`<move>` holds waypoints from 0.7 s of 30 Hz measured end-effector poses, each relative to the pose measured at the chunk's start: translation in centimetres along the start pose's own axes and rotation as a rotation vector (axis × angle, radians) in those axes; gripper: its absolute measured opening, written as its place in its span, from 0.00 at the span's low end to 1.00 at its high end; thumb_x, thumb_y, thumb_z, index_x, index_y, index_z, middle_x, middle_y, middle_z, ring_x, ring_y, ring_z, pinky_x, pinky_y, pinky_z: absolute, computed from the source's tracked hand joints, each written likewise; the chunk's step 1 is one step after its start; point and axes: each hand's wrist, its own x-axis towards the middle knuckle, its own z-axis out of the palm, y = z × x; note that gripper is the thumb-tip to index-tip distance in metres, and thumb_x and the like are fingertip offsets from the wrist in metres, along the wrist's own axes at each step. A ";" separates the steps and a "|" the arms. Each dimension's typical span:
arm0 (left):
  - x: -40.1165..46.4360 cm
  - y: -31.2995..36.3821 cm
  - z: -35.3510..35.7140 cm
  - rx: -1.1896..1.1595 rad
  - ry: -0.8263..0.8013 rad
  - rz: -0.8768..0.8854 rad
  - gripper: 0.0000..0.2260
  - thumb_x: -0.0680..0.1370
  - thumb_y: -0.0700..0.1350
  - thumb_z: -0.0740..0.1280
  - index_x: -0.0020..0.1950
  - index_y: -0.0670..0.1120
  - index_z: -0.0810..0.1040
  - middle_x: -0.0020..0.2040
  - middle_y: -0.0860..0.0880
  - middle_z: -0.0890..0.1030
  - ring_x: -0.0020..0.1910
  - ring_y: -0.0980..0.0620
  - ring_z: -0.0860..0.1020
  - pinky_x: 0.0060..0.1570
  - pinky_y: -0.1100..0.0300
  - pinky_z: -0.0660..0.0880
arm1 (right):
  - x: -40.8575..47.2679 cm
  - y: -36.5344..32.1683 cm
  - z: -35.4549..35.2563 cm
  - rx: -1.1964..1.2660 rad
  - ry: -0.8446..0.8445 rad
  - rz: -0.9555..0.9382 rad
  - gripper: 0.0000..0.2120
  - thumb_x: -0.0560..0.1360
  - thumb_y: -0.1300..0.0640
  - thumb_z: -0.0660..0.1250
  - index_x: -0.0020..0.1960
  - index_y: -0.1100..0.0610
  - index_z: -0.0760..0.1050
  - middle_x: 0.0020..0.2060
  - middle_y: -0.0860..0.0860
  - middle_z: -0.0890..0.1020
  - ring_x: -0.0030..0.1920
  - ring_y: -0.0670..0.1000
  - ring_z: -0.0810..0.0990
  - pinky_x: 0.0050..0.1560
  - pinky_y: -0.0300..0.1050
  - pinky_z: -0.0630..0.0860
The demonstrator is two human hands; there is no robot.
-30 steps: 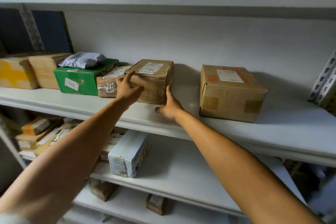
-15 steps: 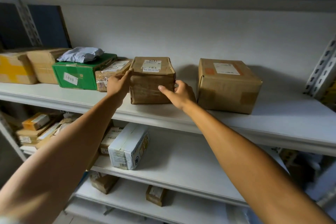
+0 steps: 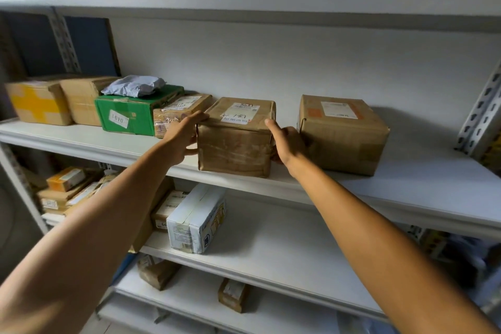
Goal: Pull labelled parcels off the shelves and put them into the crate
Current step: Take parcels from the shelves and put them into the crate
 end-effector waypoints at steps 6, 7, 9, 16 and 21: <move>-1.0 0.3 -0.6 0.060 -0.169 -0.080 0.11 0.81 0.55 0.62 0.53 0.48 0.74 0.50 0.44 0.76 0.51 0.46 0.77 0.52 0.51 0.74 | 0.1 0.2 -0.3 0.177 -0.240 -0.030 0.23 0.82 0.42 0.59 0.69 0.55 0.73 0.55 0.45 0.80 0.50 0.41 0.78 0.35 0.27 0.73; -1.1 0.2 -0.9 0.064 -0.199 -0.071 0.11 0.81 0.55 0.61 0.54 0.48 0.74 0.51 0.43 0.76 0.51 0.44 0.78 0.50 0.49 0.75 | -0.1 0.2 -0.7 0.181 -0.266 -0.050 0.20 0.84 0.46 0.57 0.71 0.54 0.72 0.54 0.43 0.78 0.46 0.36 0.75 0.32 0.24 0.70; -1.2 0.0 -1.5 0.055 -0.247 -0.034 0.10 0.82 0.53 0.60 0.56 0.48 0.75 0.51 0.42 0.77 0.49 0.42 0.80 0.45 0.48 0.78 | -0.8 -0.2 -1.2 0.206 -0.303 -0.078 0.19 0.84 0.48 0.56 0.71 0.54 0.72 0.53 0.41 0.77 0.42 0.32 0.74 0.31 0.22 0.67; -2.1 -1.9 -3.9 -0.066 -0.258 0.120 0.15 0.71 0.50 0.70 0.52 0.40 0.80 0.46 0.44 0.82 0.44 0.45 0.83 0.43 0.51 0.81 | -1.3 -0.7 -0.4 0.258 -0.347 -0.152 0.24 0.77 0.41 0.66 0.70 0.50 0.72 0.55 0.43 0.83 0.53 0.40 0.80 0.48 0.39 0.71; -3.4 -2.2 -4.9 -0.125 -0.323 0.224 0.19 0.58 0.51 0.81 0.47 0.48 0.88 0.46 0.48 0.86 0.47 0.49 0.84 0.45 0.58 0.81 | -1.9 -1.2 0.2 0.377 -0.253 -0.172 0.33 0.67 0.42 0.75 0.70 0.38 0.70 0.61 0.50 0.83 0.58 0.51 0.83 0.55 0.55 0.81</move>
